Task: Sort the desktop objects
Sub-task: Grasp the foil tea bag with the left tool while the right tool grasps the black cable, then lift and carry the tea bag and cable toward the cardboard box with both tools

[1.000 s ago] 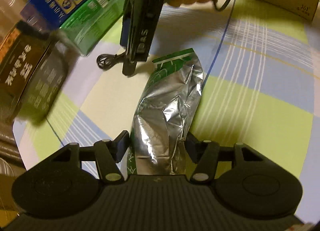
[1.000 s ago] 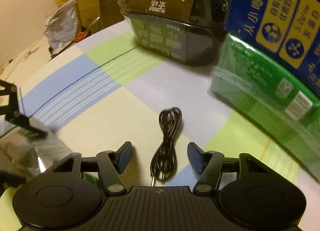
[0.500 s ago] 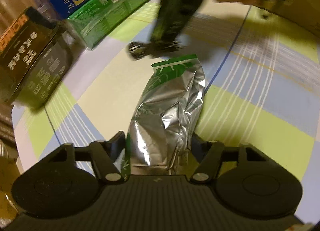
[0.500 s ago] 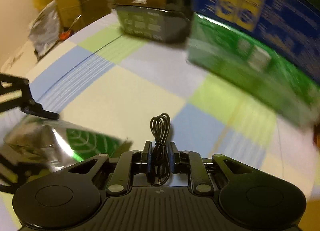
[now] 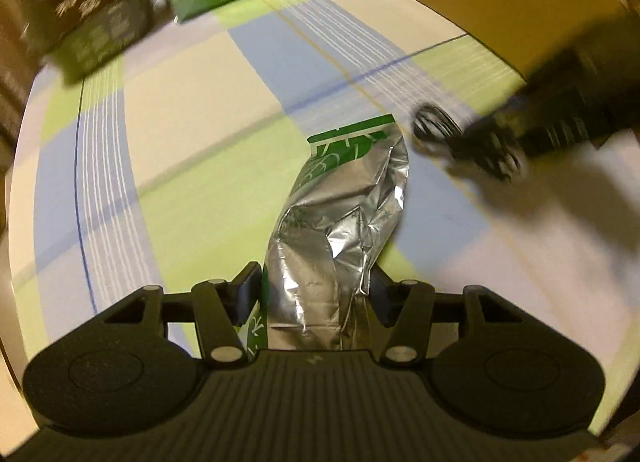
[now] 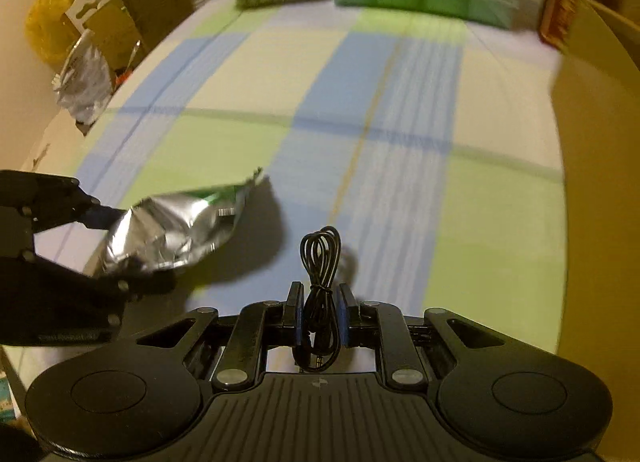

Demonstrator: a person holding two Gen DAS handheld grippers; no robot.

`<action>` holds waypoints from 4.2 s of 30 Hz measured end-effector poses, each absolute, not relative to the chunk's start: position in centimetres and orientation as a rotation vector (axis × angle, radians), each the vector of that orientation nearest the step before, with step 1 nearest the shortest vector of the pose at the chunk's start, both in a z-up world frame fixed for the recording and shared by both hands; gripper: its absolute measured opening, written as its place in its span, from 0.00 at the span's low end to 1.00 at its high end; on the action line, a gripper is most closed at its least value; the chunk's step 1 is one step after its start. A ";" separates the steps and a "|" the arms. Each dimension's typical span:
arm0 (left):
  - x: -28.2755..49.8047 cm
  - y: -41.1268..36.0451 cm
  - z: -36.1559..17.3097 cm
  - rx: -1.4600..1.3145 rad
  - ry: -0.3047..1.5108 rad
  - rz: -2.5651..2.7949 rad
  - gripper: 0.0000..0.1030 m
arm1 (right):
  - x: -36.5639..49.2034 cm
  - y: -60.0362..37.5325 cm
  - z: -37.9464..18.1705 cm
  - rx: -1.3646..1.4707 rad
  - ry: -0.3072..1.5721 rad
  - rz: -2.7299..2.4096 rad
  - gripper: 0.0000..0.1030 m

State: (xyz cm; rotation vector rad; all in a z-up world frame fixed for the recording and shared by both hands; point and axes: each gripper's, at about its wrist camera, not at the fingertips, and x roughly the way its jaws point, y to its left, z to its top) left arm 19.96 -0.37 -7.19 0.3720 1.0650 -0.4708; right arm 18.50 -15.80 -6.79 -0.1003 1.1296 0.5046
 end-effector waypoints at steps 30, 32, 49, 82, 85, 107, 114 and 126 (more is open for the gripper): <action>11.3 -1.3 -7.3 0.161 0.944 -0.459 0.71 | 9.1 -19.9 -9.2 -0.104 0.896 0.466 0.52; 11.2 -1.5 -7.5 0.206 0.933 -0.454 0.71 | 8.7 -19.6 -9.5 -0.133 0.867 0.471 0.52; 11.3 -3.5 -8.9 0.329 0.921 -0.469 0.73 | 8.4 -18.6 -10.2 -0.197 0.800 0.475 0.12; 12.0 -2.9 -7.4 0.161 0.948 -0.399 0.40 | 8.6 -19.8 -9.0 -0.112 0.793 0.441 0.09; 11.9 -2.9 -7.2 0.149 0.948 -0.396 0.40 | 8.6 -19.9 -8.8 -0.108 0.792 0.432 0.09; 11.4 -2.7 -4.9 0.087 0.906 -0.386 0.40 | 8.0 -20.8 -4.0 -0.080 0.715 0.391 0.09; 11.2 -4.1 -2.8 0.084 0.893 -0.365 0.40 | 7.9 -21.9 -1.1 -0.072 0.684 0.368 0.09; 8.9 -7.9 2.7 0.076 0.833 -0.359 0.40 | 6.1 -25.8 3.9 -0.029 0.645 0.316 0.09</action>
